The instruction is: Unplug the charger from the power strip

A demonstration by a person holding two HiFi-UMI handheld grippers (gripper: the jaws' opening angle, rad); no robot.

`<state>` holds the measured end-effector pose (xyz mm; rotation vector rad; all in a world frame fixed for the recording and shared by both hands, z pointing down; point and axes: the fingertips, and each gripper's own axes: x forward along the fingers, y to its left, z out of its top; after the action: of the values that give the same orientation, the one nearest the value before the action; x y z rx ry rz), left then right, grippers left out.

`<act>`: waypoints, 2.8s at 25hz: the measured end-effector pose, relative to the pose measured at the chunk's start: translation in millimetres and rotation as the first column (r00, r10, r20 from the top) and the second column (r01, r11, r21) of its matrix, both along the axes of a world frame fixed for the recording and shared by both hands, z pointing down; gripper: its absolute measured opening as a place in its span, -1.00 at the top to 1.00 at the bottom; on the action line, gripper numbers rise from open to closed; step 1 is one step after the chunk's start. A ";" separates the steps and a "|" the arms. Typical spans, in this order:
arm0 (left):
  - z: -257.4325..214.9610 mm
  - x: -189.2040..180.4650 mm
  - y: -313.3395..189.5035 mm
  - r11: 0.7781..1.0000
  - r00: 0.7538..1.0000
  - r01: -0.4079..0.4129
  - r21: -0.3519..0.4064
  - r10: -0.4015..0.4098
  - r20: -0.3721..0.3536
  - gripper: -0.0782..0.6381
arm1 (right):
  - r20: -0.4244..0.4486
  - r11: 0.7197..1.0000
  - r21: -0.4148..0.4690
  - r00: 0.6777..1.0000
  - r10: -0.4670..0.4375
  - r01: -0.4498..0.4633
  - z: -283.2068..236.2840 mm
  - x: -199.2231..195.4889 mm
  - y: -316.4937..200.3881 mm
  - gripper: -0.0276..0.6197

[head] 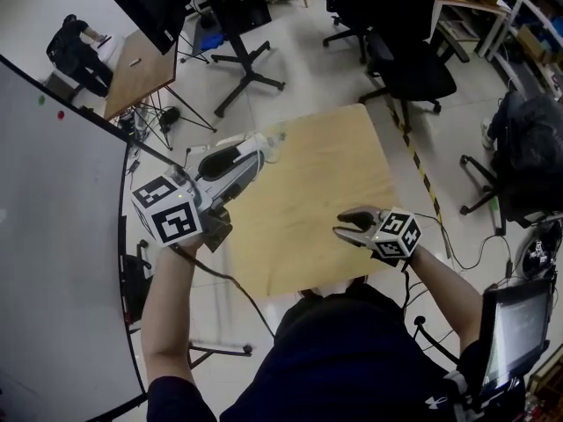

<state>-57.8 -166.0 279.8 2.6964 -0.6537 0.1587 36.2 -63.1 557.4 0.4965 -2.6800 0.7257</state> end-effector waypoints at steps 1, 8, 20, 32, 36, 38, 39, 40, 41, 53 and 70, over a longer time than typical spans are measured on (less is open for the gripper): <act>-4.6 2.7 6.7 1.000 0.999 -0.028 0.013 0.027 0.020 0.41 | 0.025 0.995 0.094 0.999 0.035 -0.038 -28.3 3.1 -20.3 0.43; -52.1 13.3 47.0 0.989 0.991 -0.130 0.074 0.131 -0.007 0.41 | 0.227 0.884 0.459 0.974 -0.018 -0.091 -203.9 -43.1 -98.6 0.16; -72.5 7.1 21.9 0.992 0.998 0.024 0.122 -0.016 -0.068 0.41 | 0.063 0.853 0.517 0.990 -0.123 0.073 -173.6 -72.0 -37.3 0.86; 45.0 11.8 59.0 0.967 0.954 -0.248 -0.056 0.253 0.161 0.41 | -0.216 0.520 0.828 0.975 -0.049 0.209 -309.0 -46.5 -22.4 0.86; 44.6 37.3 106.0 0.896 0.898 -0.428 -0.120 0.436 0.054 0.41 | -0.226 0.548 0.792 0.963 -0.144 0.268 -295.9 -51.8 -33.8 0.86; 35.3 42.5 121.7 0.860 0.866 -0.500 -0.101 0.499 -0.032 0.41 | -0.208 0.581 0.765 0.960 -0.188 0.280 -285.4 -53.1 -35.1 0.86; 28.2 42.6 127.2 0.845 0.848 -0.529 -0.081 0.523 -0.080 0.41 | -0.194 0.593 0.755 0.959 -0.206 0.280 -281.3 -53.9 -36.0 0.86; 20.1 41.3 131.3 0.832 0.831 -0.551 -0.057 0.542 -0.127 0.41 | -0.175 0.606 0.745 0.959 -0.225 0.278 -277.6 -54.9 -36.3 0.86; 11.7 39.1 134.2 0.823 0.815 -0.566 -0.035 0.553 -0.171 0.41 | -0.147 0.625 0.732 0.959 -0.244 0.271 -273.8 -56.4 -35.8 0.86; -6.0 21.8 99.6 0.903 0.870 -0.430 -0.004 0.413 -0.270 0.41 | 0.260 0.888 0.456 0.946 -0.196 0.059 -205.3 -73.2 -28.9 0.87; -0.9 -22.3 10.4 0.994 0.916 0.035 -0.108 -0.075 -0.395 0.41 | 0.282 0.967 0.255 0.954 -0.105 0.031 -143.3 -84.3 -24.9 0.86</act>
<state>-80.1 -155.6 279.0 2.5003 -0.5755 -0.3575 -48.0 -88.0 414.1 0.3769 -3.0724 0.4773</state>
